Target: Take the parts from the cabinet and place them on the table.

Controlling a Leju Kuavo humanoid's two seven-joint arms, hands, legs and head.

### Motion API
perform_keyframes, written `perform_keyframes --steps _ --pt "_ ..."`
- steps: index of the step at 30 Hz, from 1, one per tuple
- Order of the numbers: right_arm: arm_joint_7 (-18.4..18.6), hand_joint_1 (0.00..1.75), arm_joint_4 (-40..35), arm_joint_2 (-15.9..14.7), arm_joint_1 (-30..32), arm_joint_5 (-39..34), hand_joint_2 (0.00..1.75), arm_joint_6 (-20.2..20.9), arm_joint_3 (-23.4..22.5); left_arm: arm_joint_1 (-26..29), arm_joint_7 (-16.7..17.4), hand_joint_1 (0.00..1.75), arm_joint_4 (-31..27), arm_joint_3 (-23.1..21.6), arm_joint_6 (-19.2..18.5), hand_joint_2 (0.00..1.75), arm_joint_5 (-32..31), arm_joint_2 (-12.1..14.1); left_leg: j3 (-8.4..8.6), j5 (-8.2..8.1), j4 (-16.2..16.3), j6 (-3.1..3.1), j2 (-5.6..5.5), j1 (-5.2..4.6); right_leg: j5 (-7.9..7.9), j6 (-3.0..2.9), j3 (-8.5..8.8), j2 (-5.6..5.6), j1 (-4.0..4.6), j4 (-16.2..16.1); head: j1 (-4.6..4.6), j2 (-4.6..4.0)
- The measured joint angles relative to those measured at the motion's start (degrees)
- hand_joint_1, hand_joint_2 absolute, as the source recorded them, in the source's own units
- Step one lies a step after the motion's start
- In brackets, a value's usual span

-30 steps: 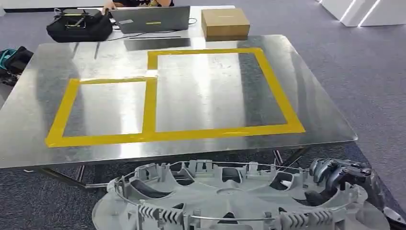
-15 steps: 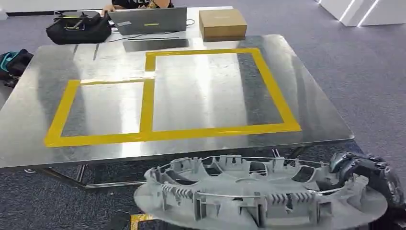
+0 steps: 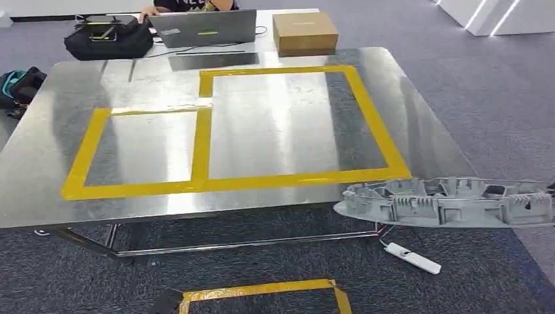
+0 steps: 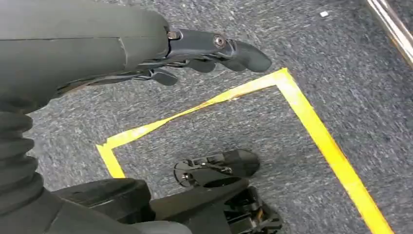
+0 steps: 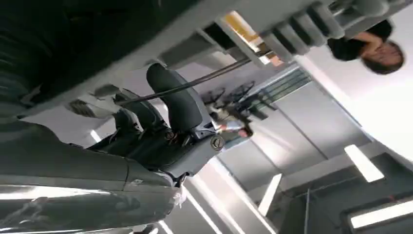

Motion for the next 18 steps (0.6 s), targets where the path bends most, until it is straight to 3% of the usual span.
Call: perform_keyframes --steps 4,10,15,18 --pt "1.0 1.75 0.0 -1.8 1.1 7.0 1.75 -5.5 -2.1 0.3 0.0 0.0 0.0 0.0 0.2 1.75 2.0 0.1 -0.05 0.0 0.0 0.0 0.0 0.01 -0.03 -0.01 -0.04 -0.01 0.0 0.0 0.02 0.0" --pt "1.3 1.75 0.0 -2.8 2.7 8.6 1.75 -6.7 -4.4 0.5 -0.2 0.0 0.0 0.0 0.1 1.75 2.6 0.3 -0.14 0.0 0.0 -0.01 0.01 0.0 -0.01 0.0 -0.17 0.04 0.0 0.0 0.0 0.0" --pt "-0.7 1.75 -1.5 -2.8 3.4 12.1 1.75 -11.3 -4.8 0.5 -1.0 0.0 0.0 0.5 -0.8 1.75 2.9 0.3 -0.17 0.02 0.0 -0.03 0.0 0.0 -0.01 0.0 -0.18 0.02 0.0 0.1 0.0 0.0" --pt "2.6 1.75 -2.4 -4.0 2.8 17.9 1.75 -12.5 -4.8 0.3 -1.3 0.0 0.0 0.5 -0.9 1.75 2.6 -0.1 -0.16 0.03 0.0 -0.03 0.02 -0.01 0.0 0.0 -0.19 0.03 -0.01 0.1 -0.04 0.0"
